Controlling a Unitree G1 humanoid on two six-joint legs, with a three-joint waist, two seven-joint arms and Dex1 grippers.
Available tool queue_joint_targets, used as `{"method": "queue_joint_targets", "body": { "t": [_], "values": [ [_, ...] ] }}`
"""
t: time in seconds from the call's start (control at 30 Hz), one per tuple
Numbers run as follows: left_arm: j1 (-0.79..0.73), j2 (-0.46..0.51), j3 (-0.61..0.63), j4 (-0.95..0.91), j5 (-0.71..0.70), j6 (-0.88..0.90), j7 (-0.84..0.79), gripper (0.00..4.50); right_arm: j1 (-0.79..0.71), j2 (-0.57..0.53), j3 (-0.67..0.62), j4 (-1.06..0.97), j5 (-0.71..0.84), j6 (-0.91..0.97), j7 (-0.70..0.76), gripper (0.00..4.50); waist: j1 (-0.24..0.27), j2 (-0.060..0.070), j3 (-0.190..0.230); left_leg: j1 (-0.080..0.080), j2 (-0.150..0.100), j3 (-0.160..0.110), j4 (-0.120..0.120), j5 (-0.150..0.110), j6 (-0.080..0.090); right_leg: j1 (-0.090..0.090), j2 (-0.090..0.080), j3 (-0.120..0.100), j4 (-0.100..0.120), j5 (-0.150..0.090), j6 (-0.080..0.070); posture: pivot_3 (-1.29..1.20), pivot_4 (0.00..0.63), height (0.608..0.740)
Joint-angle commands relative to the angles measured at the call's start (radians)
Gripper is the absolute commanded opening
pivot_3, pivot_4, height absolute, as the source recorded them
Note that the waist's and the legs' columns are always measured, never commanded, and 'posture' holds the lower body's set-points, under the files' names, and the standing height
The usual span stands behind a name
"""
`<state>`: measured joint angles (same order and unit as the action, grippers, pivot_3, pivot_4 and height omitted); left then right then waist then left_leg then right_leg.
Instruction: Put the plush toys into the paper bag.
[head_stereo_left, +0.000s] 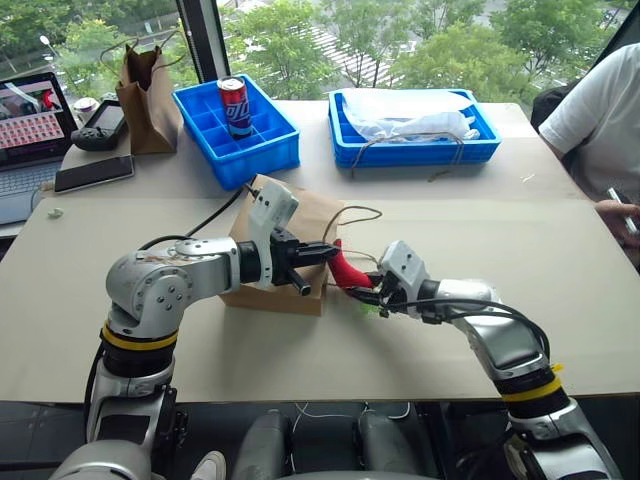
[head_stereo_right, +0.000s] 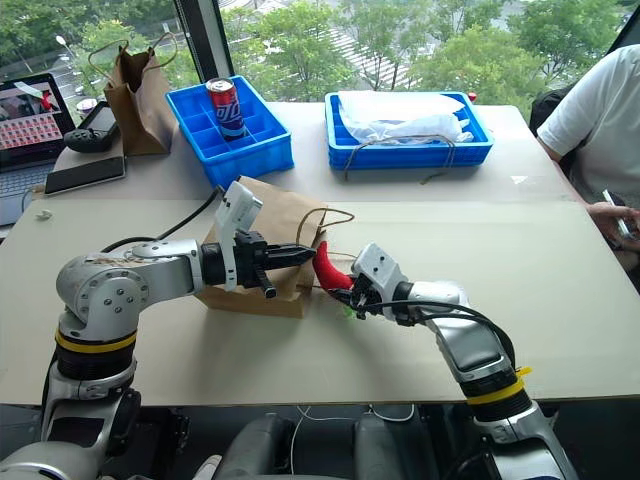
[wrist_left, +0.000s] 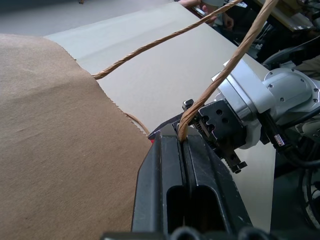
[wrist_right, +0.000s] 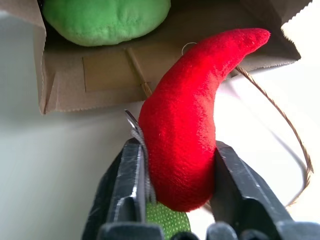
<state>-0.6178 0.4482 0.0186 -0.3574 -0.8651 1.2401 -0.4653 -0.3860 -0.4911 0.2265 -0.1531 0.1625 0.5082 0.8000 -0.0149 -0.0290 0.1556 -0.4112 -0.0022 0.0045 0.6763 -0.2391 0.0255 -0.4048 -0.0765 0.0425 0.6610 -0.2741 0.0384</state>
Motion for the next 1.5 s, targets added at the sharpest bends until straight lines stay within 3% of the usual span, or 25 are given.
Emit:
{"method": "queue_joint_targets", "body": {
  "t": [0.03, 0.07, 0.27, 0.57, 0.63, 1.0, 1.23, 1.4, 1.5],
  "values": [
    [-0.017, 0.001, 0.009, -0.019, -0.001, -0.027, -0.012, 0.00, -0.065, 0.018, -0.025, -0.026, 0.023, -0.033, 0.007, 0.37, 0.000, 0.000, 0.000, 0.000, 0.000, 0.000, 0.000, 0.000, 0.000, 0.000, 0.000, 0.000, 0.000, 0.000, 0.000, 0.00, 0.150, 0.740],
    [-0.017, 0.000, 0.008, -0.019, -0.001, -0.027, -0.012, 0.00, -0.083, 0.023, -0.006, -0.017, 0.015, -0.036, 0.016, 0.07, -0.001, 0.000, 0.000, 0.000, 0.000, 0.000, 0.000, 0.000, 0.000, 0.000, 0.000, 0.000, 0.000, 0.000, 0.000, 0.00, 0.150, 0.740],
    [-0.020, -0.010, 0.007, -0.024, -0.002, -0.024, -0.007, 0.00, -0.194, 0.127, 0.092, 0.115, -0.021, -0.097, 0.040, 0.02, -0.001, 0.000, 0.000, 0.001, 0.000, 0.000, 0.000, 0.000, 0.000, 0.000, 0.000, 0.000, 0.001, 0.000, 0.000, 0.00, 0.150, 0.740],
    [-0.005, -0.021, 0.022, -0.049, -0.015, -0.014, 0.016, 0.00, -0.254, 0.323, 0.048, 0.349, 0.020, -0.175, -0.004, 0.02, -0.001, 0.000, 0.000, 0.001, 0.000, 0.000, 0.000, 0.000, 0.000, -0.001, 0.000, 0.000, 0.002, 0.000, 0.000, 0.00, 0.150, 0.740],
    [0.000, -0.022, 0.025, -0.054, -0.018, -0.011, 0.021, 0.00, -0.243, 0.332, 0.040, 0.347, 0.024, -0.174, -0.004, 0.93, 0.000, 0.000, 0.000, 0.001, 0.000, 0.000, -0.001, 0.000, 0.000, -0.001, 0.000, 0.000, 0.002, 0.000, 0.000, 0.00, 0.150, 0.740],
    [0.012, -0.038, 0.019, -0.052, -0.012, -0.020, 0.027, 0.00, -0.098, 0.136, -0.099, 0.081, 0.129, -0.009, 0.029, 4.41, 0.001, 0.000, 0.000, -0.001, 0.000, -0.001, -0.001, 0.000, 0.000, -0.001, -0.001, -0.001, 0.001, 0.000, 0.000, 0.00, 0.150, 0.740],
    [0.003, -0.047, 0.001, -0.033, -0.001, -0.036, 0.008, 0.00, 0.003, 0.002, -0.221, -0.077, 0.186, 0.066, 0.024, 4.41, 0.001, 0.000, 0.000, 0.000, 0.000, -0.001, -0.001, 0.000, 0.000, -0.001, 0.000, 0.000, 0.001, 0.000, 0.000, 0.00, 0.150, 0.740],
    [-0.003, -0.038, -0.012, -0.020, 0.005, -0.045, -0.015, 0.00, 0.097, -0.141, -0.175, -0.172, 0.136, 0.033, 0.077, 4.41, 0.004, 0.000, 0.000, -0.002, 0.000, -0.001, 0.000, -0.001, 0.001, 0.000, 0.000, 0.000, -0.003, 0.000, 0.000, 0.00, 0.150, 0.740],
    [-0.010, -0.033, -0.020, -0.012, 0.009, -0.051, -0.028, 0.00, 0.115, -0.159, -0.127, -0.189, 0.102, -0.002, 0.077, 4.41, -0.001, 0.000, 0.000, -0.002, 0.000, 0.000, 0.000, -0.001, 0.001, 0.000, 0.000, 0.000, -0.004, 0.000, 0.000, 0.00, 0.150, 0.740]
  ]
}}
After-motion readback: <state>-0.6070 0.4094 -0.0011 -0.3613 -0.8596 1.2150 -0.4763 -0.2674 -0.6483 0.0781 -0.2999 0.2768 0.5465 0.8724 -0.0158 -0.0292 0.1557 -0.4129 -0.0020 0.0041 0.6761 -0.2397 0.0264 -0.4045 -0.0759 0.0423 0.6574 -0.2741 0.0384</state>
